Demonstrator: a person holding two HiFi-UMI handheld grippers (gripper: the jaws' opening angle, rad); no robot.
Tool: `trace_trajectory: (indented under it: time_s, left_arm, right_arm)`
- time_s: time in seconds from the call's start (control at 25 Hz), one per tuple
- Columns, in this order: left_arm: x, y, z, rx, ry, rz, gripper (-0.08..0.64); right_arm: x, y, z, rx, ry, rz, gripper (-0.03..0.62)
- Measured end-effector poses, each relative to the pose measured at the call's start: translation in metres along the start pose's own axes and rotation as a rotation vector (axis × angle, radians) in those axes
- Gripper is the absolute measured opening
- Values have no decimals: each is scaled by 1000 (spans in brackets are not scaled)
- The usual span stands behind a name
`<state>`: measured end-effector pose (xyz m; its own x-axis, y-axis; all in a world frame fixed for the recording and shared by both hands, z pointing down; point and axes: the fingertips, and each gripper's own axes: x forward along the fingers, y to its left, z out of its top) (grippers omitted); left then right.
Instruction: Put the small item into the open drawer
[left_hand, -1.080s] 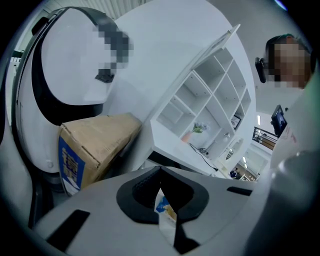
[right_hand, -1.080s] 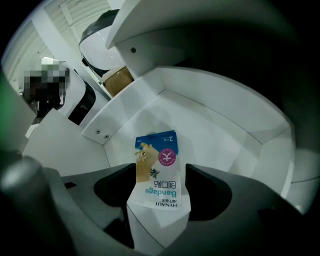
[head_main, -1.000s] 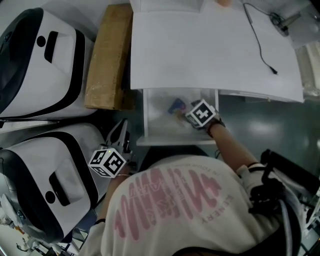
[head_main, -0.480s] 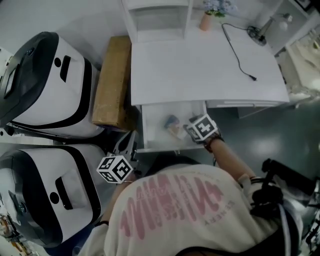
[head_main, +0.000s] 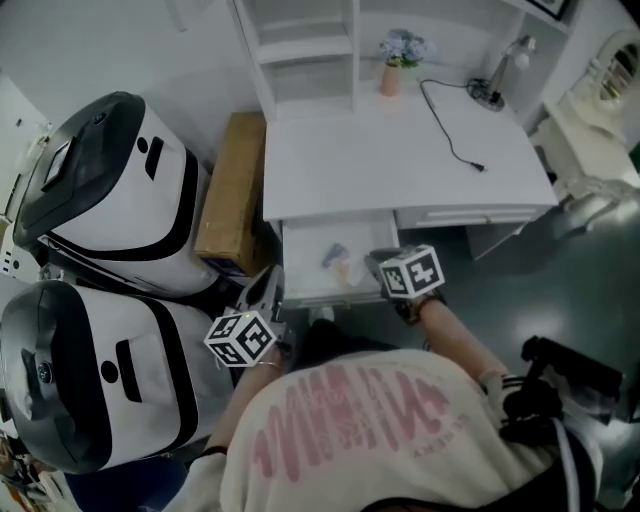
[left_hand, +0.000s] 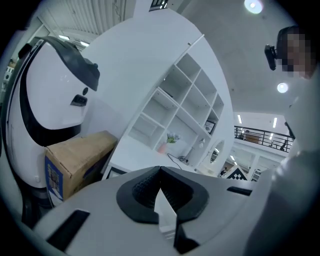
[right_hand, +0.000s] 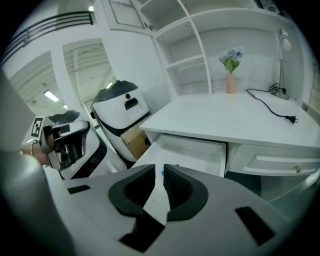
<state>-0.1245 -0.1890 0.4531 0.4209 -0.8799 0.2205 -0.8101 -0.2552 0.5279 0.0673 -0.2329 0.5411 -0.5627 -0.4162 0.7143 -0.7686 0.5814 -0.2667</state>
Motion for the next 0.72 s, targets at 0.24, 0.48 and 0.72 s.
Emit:
trace_trajectory:
  time_s: [0.24,0.48,0.72]
  left_arm:
    - [-35,-47,16,44,-60,-40,29]
    - [-63,-76,39,84,-134,-62,29]
    - [-81,-98,45,95,-152,-94,29]
  right_arm:
    - [-55,34,31,51,-227,100,32]
    - [-105,62,69,-57,-382,96,20]
    - [-140,74,68,-96,-432,73,18]
